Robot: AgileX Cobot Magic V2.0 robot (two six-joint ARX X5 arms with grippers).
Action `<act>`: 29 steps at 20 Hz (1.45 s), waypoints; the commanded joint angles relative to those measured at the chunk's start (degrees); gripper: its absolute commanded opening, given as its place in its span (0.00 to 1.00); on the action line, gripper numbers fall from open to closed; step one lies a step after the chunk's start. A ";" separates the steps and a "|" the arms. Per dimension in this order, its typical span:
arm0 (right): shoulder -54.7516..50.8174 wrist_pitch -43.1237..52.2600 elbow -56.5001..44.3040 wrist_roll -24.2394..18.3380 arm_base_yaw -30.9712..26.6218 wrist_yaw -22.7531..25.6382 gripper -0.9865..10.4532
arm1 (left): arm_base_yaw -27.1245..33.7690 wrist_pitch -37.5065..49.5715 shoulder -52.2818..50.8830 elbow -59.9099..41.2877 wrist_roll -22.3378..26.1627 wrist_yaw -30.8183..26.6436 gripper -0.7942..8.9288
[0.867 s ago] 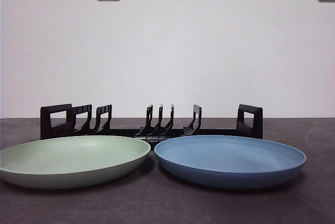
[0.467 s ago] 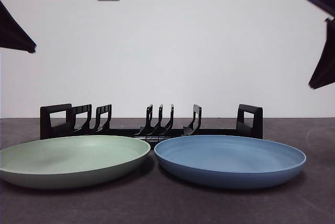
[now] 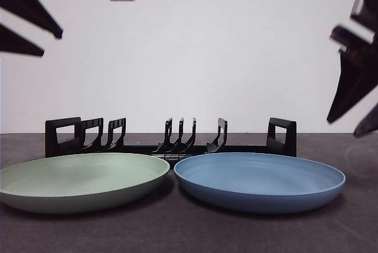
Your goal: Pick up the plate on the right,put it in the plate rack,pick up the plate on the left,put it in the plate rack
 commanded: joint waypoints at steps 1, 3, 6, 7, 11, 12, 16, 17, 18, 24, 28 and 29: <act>3.67 1.97 0.11 -0.22 0.11 -0.24 0.28 | -1.29 0.35 0.85 1.64 0.81 -0.13 0.31; 6.71 3.13 0.11 -0.22 0.15 -0.42 0.28 | -2.49 0.46 1.57 2.73 0.83 -0.20 0.31; 9.99 4.22 0.11 -0.24 0.42 -1.68 0.26 | -4.15 0.52 2.67 3.02 0.83 -1.03 0.31; 10.91 4.70 0.11 -0.24 0.52 -1.77 0.21 | -4.85 0.33 2.75 3.02 0.85 -2.19 0.31; 12.68 4.85 0.11 0.24 0.96 -1.73 0.18 | -6.78 0.37 2.84 3.02 0.87 -3.87 0.31; 12.79 4.83 0.11 0.22 0.96 -1.73 0.15 | -7.10 0.39 2.84 3.02 0.85 -4.66 0.31; 12.85 4.46 0.11 0.24 0.94 -1.68 0.08 | -7.63 1.64 2.84 3.02 0.72 -4.81 0.31; 12.87 4.37 0.11 0.24 0.94 -1.66 0.08 | -7.65 2.14 2.84 3.02 0.61 -4.76 0.31; 12.85 4.33 0.11 0.26 0.94 -1.64 0.08 | -7.67 2.54 2.84 3.02 0.59 -4.63 0.31; 7.58 2.45 0.15 2.19 0.81 -1.64 0.08 | -11.82 3.19 2.84 3.76 9.38 -1.62 0.31; 1.92 -2.19 3.56 3.17 0.85 -1.33 0.08 | -23.10 -1.01 2.84 8.17 23.87 -12.09 0.31; 1.81 -5.51 5.73 2.64 0.87 -1.27 0.08 | -26.64 -2.60 2.84 9.31 27.98 -15.45 0.31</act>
